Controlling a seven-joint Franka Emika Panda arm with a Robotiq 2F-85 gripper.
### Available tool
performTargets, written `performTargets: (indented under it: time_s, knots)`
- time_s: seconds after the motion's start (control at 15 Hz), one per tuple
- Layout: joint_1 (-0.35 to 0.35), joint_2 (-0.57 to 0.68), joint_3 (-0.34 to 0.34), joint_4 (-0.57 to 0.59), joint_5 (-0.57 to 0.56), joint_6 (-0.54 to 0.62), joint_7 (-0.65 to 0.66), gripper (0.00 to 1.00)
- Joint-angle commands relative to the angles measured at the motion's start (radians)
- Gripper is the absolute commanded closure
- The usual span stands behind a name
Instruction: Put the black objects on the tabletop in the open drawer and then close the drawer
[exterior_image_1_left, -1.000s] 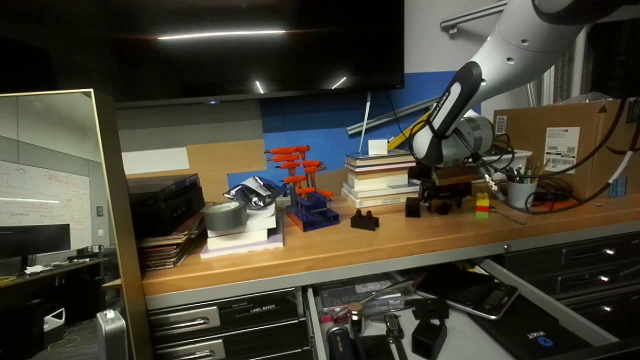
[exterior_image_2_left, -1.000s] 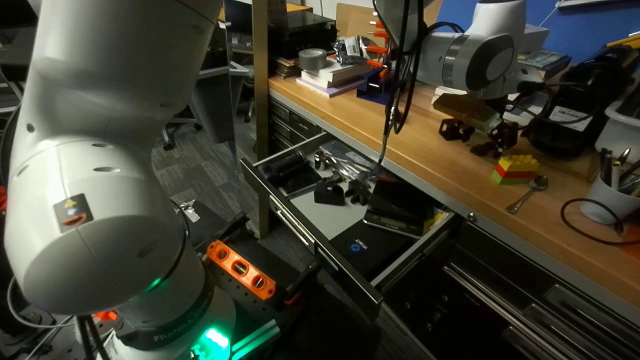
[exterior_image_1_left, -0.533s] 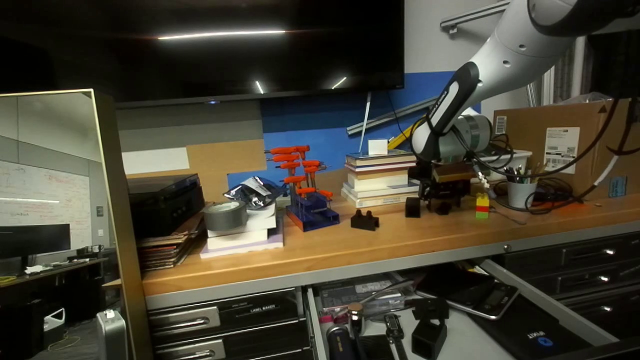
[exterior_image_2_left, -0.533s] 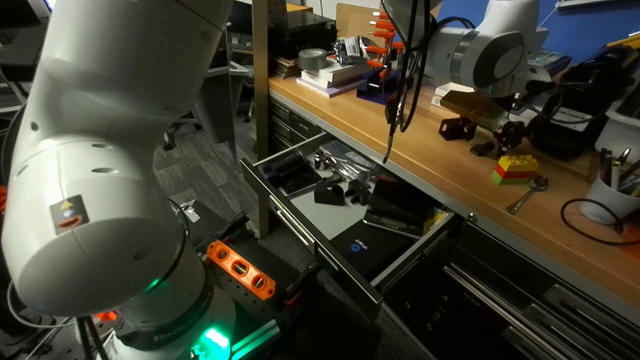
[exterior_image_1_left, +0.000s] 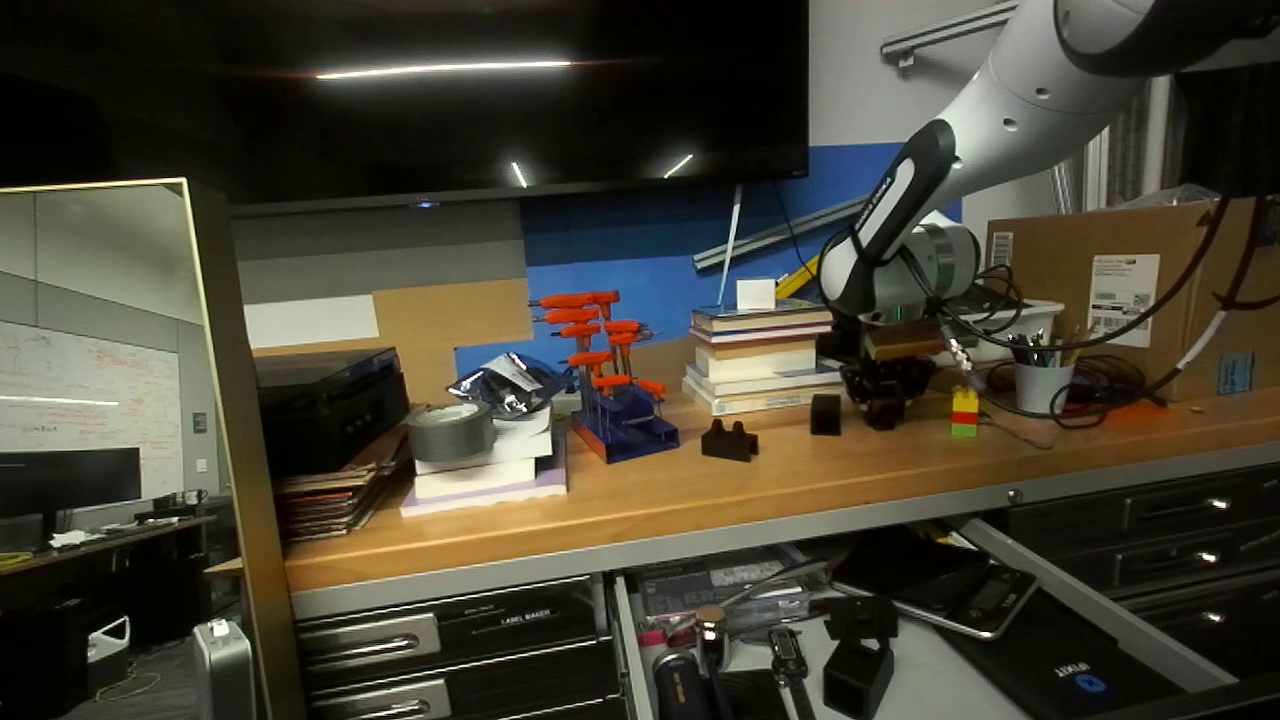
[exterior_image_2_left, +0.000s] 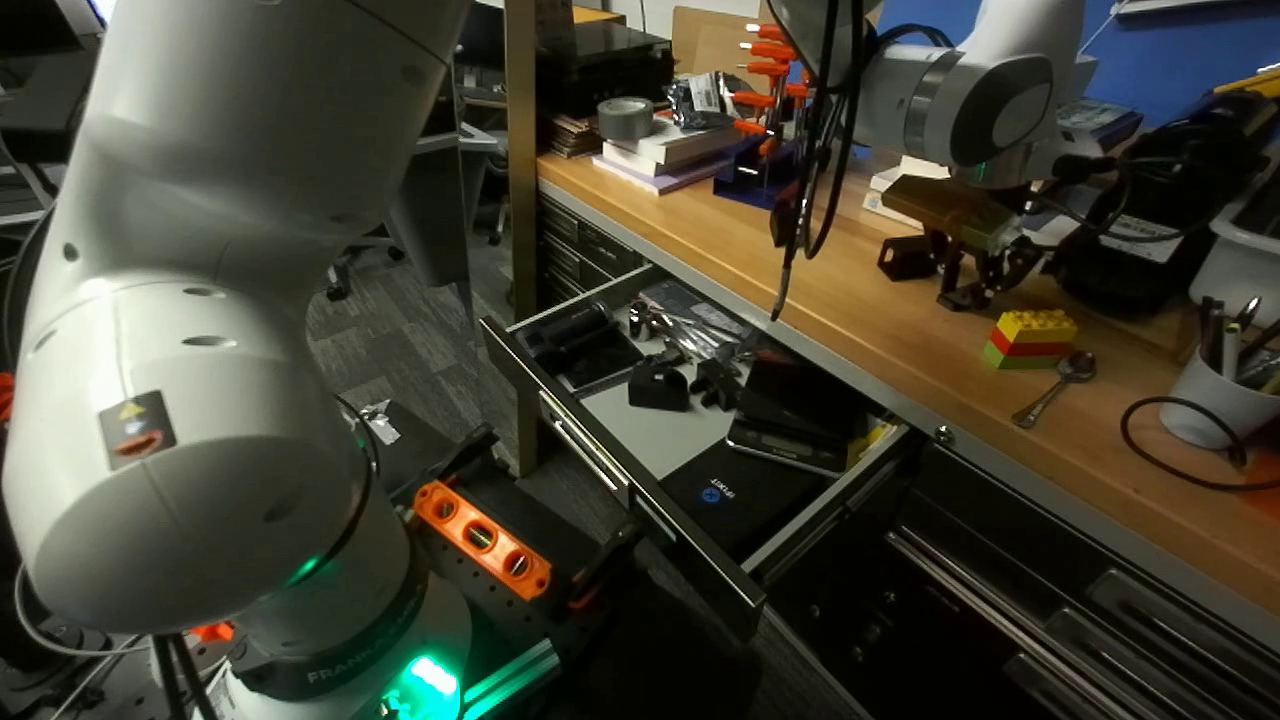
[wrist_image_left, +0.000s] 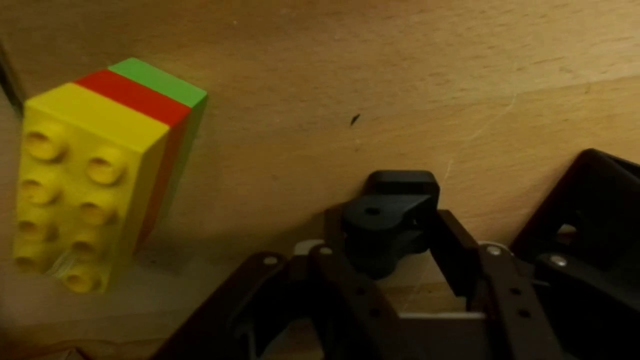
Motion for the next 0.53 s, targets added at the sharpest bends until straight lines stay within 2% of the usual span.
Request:
performTargets:
  time_s: [0.0, 0.47]
  knots:
    - [-0.020, 0.019, 0.025, 0.050, 0.038, -0.048, -0.042, 0.74]
    - [-0.048, -0.048, 0.102, -0.023, 0.152, -0.170, -0.153, 0.74]
